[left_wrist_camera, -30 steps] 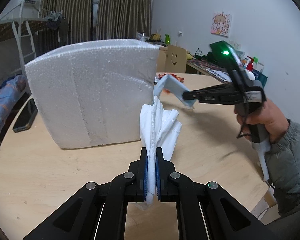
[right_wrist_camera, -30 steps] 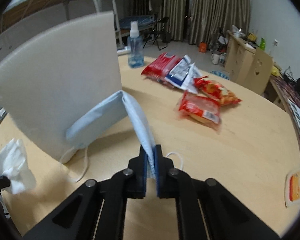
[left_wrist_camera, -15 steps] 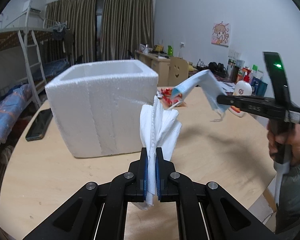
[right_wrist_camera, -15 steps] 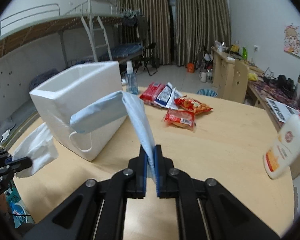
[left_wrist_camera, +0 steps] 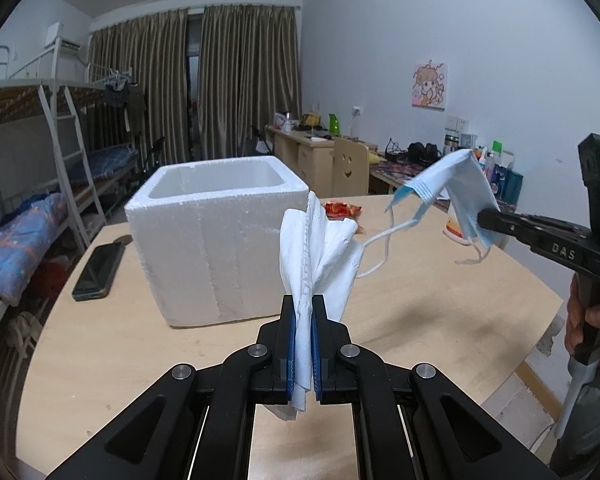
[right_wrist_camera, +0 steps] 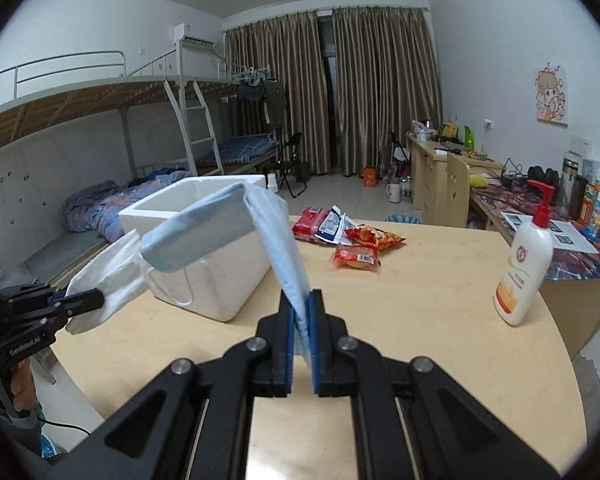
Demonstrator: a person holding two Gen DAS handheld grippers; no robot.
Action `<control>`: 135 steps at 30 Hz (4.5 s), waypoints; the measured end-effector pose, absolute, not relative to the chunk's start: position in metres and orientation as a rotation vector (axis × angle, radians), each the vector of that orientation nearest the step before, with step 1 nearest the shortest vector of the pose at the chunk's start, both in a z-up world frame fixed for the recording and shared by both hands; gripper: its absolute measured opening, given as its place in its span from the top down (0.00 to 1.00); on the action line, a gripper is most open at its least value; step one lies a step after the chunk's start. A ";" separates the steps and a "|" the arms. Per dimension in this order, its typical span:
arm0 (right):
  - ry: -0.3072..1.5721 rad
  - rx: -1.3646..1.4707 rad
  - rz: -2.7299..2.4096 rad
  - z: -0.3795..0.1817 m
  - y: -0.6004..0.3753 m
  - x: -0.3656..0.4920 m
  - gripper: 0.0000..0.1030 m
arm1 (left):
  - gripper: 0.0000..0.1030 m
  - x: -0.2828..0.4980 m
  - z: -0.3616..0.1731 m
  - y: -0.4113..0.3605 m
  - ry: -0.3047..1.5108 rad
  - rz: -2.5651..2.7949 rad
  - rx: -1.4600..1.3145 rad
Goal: Organize soft objects
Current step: 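Carry the tissue and blue mask with both tools over the foam box, then open the left tool to drop the tissue into the box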
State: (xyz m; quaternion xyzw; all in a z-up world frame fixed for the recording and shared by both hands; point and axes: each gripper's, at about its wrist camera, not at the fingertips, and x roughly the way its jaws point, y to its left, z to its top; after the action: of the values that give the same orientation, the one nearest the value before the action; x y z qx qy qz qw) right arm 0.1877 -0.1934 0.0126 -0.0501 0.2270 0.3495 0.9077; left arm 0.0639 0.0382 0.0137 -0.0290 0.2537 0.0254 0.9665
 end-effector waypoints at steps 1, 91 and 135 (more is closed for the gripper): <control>0.463 -0.100 0.719 0.013 -0.194 0.183 0.91 | 0.93 0.061 0.016 0.038 0.507 0.053 -0.055; 0.369 -0.175 0.933 0.064 -0.080 0.194 0.91 | 0.93 0.105 0.082 0.130 0.396 0.199 -0.062; 0.408 -0.123 0.826 0.063 -0.092 0.244 0.91 | 0.08 0.217 0.066 0.160 0.466 0.233 -0.074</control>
State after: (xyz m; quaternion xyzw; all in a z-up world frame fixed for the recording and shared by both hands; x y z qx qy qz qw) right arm 0.2438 -0.0920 0.0632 -0.0592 0.1967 0.3984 0.8939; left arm 0.2168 0.1604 0.0656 -0.0365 0.2305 0.1149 0.9656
